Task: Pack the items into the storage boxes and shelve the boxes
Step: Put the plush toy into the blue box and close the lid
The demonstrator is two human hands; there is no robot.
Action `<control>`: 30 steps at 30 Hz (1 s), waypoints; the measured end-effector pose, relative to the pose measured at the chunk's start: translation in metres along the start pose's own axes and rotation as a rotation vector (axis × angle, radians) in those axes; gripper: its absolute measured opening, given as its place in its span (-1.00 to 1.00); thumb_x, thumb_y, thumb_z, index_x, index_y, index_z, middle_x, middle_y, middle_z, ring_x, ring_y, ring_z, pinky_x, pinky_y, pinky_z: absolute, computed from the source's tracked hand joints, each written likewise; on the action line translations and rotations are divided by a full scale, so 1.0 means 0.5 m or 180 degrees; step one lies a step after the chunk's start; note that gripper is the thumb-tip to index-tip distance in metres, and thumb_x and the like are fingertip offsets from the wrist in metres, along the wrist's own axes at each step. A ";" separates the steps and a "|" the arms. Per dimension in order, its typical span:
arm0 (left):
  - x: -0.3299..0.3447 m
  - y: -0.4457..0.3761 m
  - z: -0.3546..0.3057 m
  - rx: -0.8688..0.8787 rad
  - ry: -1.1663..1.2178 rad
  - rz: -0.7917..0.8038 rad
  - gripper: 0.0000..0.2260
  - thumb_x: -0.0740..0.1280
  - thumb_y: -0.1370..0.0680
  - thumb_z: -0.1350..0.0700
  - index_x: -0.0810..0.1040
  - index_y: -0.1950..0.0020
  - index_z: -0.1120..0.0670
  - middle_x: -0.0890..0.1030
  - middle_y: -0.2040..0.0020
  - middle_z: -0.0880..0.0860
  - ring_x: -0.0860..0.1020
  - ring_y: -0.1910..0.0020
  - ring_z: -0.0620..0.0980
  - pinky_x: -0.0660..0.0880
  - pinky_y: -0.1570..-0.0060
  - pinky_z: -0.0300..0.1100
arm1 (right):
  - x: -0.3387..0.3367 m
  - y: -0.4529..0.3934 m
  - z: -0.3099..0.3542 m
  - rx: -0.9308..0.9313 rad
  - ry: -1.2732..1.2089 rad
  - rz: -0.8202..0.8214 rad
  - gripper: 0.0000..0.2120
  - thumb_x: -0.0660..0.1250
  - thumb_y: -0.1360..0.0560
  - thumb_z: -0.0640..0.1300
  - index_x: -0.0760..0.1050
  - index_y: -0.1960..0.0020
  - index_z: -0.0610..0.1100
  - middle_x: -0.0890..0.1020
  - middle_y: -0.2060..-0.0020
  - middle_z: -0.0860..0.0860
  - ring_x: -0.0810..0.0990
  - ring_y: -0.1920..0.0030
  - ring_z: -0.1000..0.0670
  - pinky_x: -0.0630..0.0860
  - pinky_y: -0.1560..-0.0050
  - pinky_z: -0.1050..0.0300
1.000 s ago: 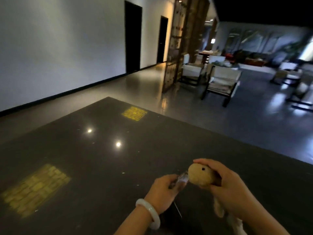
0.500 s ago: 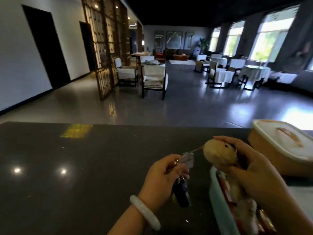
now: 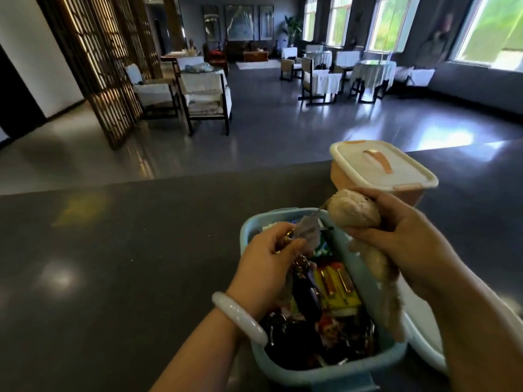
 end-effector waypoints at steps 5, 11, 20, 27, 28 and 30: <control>0.035 0.003 0.064 -0.0501 -0.0195 0.0270 -0.82 0.28 -0.59 0.15 0.58 -0.17 -0.01 0.68 -0.04 0.01 0.64 -0.06 -0.04 0.50 -0.21 0.05 | -0.008 -0.007 -0.076 0.0475 -0.0089 0.0181 -0.53 0.48 -0.35 -0.27 0.54 -0.13 0.16 0.66 0.07 0.21 0.64 0.06 0.17 0.58 0.22 0.30; 0.067 -0.023 0.076 -0.0833 -0.0916 0.0731 -0.89 0.28 -0.59 0.06 0.55 -0.04 -0.14 0.67 0.04 -0.10 0.62 0.06 -0.22 0.54 -0.01 -0.22 | 0.001 0.005 -0.136 0.0976 -0.0507 -0.0097 -0.59 0.49 -0.38 -0.23 0.54 -0.14 0.10 0.68 0.09 0.00 0.69 0.13 0.00 0.63 0.22 0.06; 0.101 -0.032 0.101 -0.1236 -0.1505 0.0822 -0.88 0.27 -0.59 -0.01 0.52 -0.11 -0.10 0.59 -0.05 -0.07 0.56 -0.03 -0.11 0.47 0.00 -0.22 | 0.013 0.011 -0.187 0.1469 0.0096 -0.0519 -0.49 0.46 -0.43 -0.03 0.34 -0.30 0.08 0.57 -0.01 0.09 0.63 0.07 0.07 0.59 0.21 0.15; 0.065 -0.002 0.118 -0.0935 -0.1815 0.0549 -0.83 0.31 -0.57 -0.01 0.48 -0.15 -0.13 0.52 -0.02 -0.16 0.49 0.13 -0.29 0.39 0.32 -0.46 | 0.022 0.016 -0.212 0.1416 -0.0232 -0.0182 -0.65 0.27 -0.57 -0.11 0.38 -0.33 0.08 0.53 -0.20 0.10 0.57 -0.12 0.11 0.58 0.00 0.15; 0.057 0.002 0.118 -0.0800 -0.1994 0.0467 -0.78 0.31 -0.57 0.00 0.47 -0.21 -0.11 0.49 -0.05 -0.17 0.47 0.10 -0.29 0.37 0.28 -0.45 | 0.016 0.020 -0.212 0.1391 -0.0140 -0.0065 -0.67 0.27 -0.57 -0.15 0.41 -0.29 0.11 0.56 -0.17 0.11 0.60 -0.06 0.14 0.59 0.05 0.18; 0.044 0.009 0.118 -0.0600 -0.2155 0.0241 -0.75 0.30 -0.57 0.03 0.46 -0.25 -0.10 0.49 -0.11 -0.15 0.46 -0.01 -0.24 0.35 0.13 -0.40 | 0.010 0.029 -0.212 0.1249 0.0003 0.0176 -0.66 0.31 -0.53 -0.21 0.46 -0.19 0.16 0.59 -0.08 0.13 0.62 0.05 0.23 0.57 0.21 0.31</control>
Point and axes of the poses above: each hand's wrist, its own y-axis away from the middle knuckle, its own x-axis out of the palm, z = x × y, the point moved 4 cm from there along -y, towards the middle knuckle
